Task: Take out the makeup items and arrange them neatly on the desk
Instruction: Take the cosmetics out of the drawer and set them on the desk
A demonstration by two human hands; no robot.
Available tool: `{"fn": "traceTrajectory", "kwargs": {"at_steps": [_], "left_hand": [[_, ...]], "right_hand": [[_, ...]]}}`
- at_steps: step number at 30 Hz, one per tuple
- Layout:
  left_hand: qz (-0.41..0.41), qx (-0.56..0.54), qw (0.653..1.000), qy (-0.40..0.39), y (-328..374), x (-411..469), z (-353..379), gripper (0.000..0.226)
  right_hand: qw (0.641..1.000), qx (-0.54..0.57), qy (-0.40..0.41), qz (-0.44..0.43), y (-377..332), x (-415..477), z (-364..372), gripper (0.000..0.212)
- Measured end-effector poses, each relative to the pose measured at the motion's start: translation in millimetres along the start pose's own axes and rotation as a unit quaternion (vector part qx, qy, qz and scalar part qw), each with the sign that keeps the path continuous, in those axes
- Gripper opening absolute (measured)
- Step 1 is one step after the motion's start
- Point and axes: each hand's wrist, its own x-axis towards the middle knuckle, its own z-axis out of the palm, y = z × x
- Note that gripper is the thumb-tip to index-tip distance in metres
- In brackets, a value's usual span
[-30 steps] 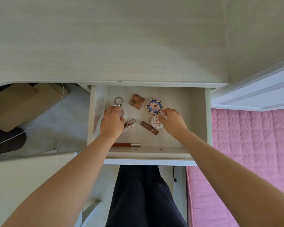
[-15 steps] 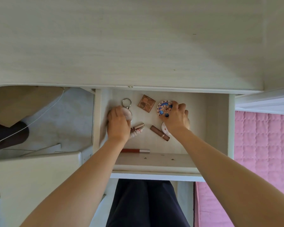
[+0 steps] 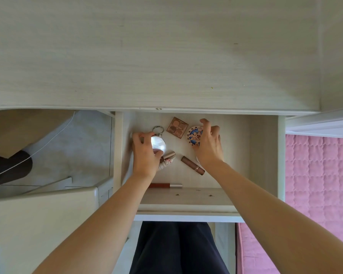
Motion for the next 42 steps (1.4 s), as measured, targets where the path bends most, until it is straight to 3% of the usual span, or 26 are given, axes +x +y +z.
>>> {"fn": "traceTrajectory", "kwargs": {"at_steps": [4,9,16,23,28,42], "left_hand": [[-0.02,-0.038,0.999,-0.012,8.5,-3.9,-8.3,0.049],[-0.069,-0.105,0.992,-0.025,17.4,-5.6,-18.1,0.036],[-0.15,-0.269,0.95,-0.049,53.1,-21.4,-57.5,0.038],[-0.148,-0.343,0.925,-0.068,68.4,-37.9,-107.3,0.037],[-0.13,-0.34,0.931,-0.035,56.5,-39.9,-130.7,0.036],[-0.143,-0.438,0.886,0.059,85.0,16.7,-197.6,0.04]], "right_hand": [[0.998,0.06,0.004,-0.031,0.8,-4.1,-4.4,0.059],[0.993,0.118,-0.007,-0.012,-3.3,-12.0,-13.1,0.051],[0.981,0.19,-0.01,0.025,-16.0,-45.6,-31.2,0.05],[0.975,0.219,0.022,0.017,-41.9,-84.5,-53.5,0.044],[0.966,0.258,0.034,0.003,-70.0,-100.1,-72.5,0.039],[0.953,0.297,0.039,-0.055,-152.8,-51.1,-134.6,0.042]]}}
